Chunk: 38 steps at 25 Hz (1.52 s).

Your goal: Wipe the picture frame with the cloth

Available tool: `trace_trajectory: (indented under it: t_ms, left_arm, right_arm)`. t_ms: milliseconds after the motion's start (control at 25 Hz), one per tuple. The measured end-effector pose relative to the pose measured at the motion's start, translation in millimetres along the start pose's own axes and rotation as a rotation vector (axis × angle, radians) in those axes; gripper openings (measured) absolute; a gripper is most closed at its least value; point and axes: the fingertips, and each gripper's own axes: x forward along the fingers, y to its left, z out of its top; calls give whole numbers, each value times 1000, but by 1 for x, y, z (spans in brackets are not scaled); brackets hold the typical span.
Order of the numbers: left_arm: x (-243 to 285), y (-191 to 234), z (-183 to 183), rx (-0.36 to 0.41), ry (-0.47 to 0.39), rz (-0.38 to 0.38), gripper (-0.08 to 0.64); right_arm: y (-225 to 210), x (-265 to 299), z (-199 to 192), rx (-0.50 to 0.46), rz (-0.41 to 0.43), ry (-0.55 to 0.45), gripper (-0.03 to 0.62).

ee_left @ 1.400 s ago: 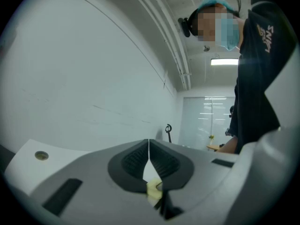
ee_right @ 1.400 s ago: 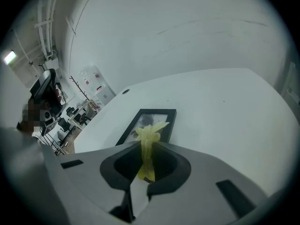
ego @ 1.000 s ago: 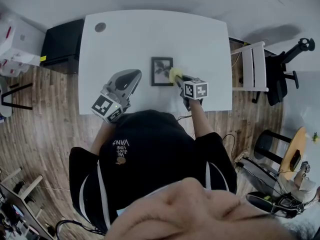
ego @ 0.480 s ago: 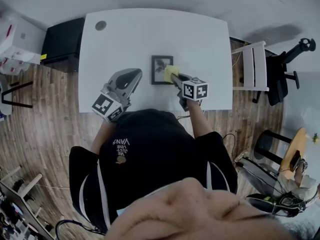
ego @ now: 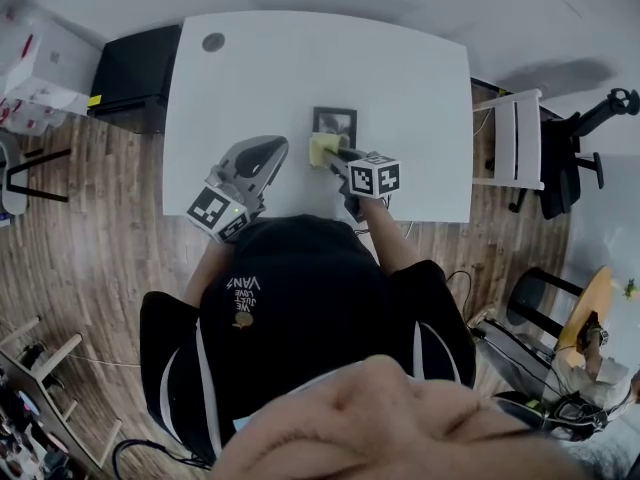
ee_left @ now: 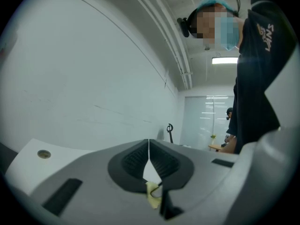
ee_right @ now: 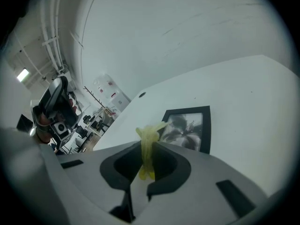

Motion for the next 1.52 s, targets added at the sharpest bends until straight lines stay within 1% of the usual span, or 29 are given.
trace_trajectory:
  t_ms: [160, 360, 560, 840, 1240, 1400, 1520]
  left_arm:
    - [-3, 3, -2, -1, 2, 4, 15]
    - [-3, 2, -2, 1, 4, -3, 15]
    - [5, -4, -2, 1, 8, -21, 15]
    - [9, -7, -4, -2, 12, -41, 15]
    - [20, -11, -7, -7, 18, -65, 16]
    - [21, -12, -9, -7, 20, -72, 15]
    - [25, -13, -9, -6, 21, -77, 15]
  right_arm:
    - [3, 10, -8, -1, 0, 22, 43]
    - [-1, 7, -15, -3, -19, 33, 43]
    - [-17, -7, -19, 0, -48, 31, 44]
    - [-47, -33, -24, 23, -129, 22, 44]
    - [-79, -57, -25, 51, -201, 3, 43]
    - [-84, -63, -26, 52, -216, -1, 44]
    - [-81, -63, -23, 52, -207, -13, 43]
